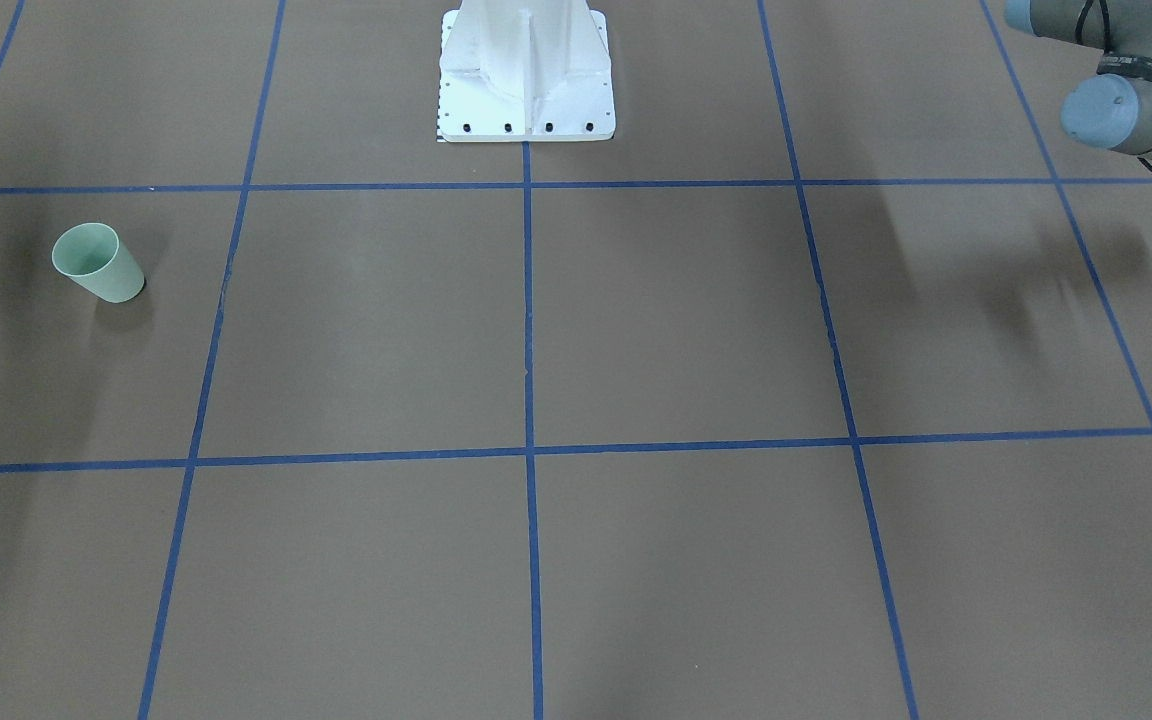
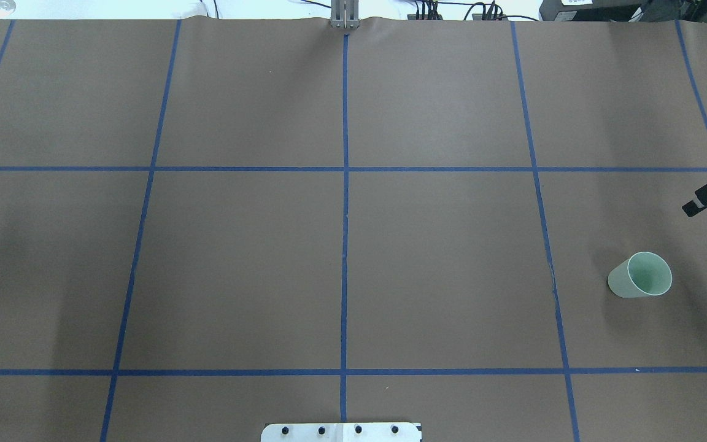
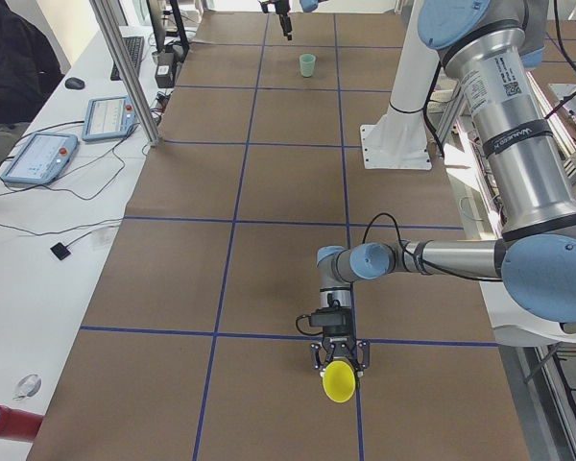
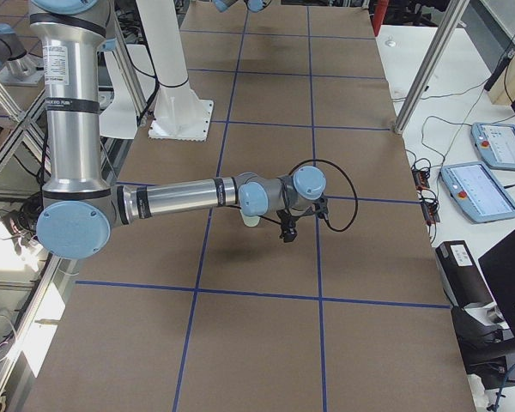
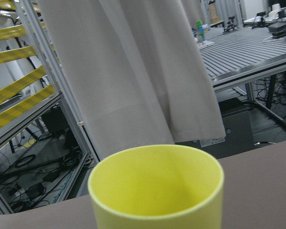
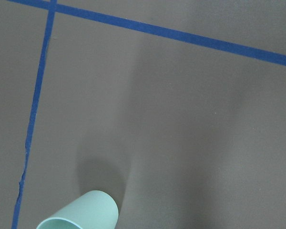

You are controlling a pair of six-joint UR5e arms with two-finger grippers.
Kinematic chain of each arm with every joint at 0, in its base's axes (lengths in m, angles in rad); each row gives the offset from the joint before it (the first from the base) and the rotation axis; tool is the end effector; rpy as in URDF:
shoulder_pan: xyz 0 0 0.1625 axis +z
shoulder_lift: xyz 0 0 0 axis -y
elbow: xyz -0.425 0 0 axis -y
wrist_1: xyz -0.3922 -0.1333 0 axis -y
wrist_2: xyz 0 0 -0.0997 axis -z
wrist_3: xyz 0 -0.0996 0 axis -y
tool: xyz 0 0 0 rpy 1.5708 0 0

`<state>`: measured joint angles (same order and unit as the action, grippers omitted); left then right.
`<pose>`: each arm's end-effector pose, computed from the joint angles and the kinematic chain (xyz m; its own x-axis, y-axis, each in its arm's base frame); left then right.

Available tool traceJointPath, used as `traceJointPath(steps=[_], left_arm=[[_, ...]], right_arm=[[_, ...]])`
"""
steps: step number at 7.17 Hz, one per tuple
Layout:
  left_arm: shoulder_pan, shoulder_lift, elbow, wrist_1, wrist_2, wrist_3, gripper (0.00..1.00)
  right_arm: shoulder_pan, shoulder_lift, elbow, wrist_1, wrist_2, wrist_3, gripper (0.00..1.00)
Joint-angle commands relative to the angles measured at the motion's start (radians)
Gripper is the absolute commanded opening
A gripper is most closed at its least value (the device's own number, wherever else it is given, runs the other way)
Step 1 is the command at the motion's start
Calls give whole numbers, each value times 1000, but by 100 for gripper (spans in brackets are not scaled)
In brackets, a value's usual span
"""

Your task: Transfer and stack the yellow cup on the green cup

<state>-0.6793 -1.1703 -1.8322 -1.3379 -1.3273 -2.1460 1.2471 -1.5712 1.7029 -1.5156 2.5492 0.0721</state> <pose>0.1194 -0.2986 0.7345 0.3136 -0.9318 0.1828 0.8487 0.3614 0.3862 -0.1100 -0.4872 0.5721 0.5016 -0.2558 0.8264 0.2771 0.9525 0.1266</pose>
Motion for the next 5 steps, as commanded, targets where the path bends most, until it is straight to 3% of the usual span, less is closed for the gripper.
traceJointPath(steps=[1, 3, 5], left_arm=[[-14, -143, -30, 3, 164, 150, 25], [-9, -306, -26, 0, 270, 306, 26], [-5, -508, -18, -12, 313, 461, 26]], right_arm=[[0, 45, -20, 0, -1, 0, 100], [0, 88, -48, 0, -3, 0, 100], [0, 175, -109, 0, -4, 46, 100]])
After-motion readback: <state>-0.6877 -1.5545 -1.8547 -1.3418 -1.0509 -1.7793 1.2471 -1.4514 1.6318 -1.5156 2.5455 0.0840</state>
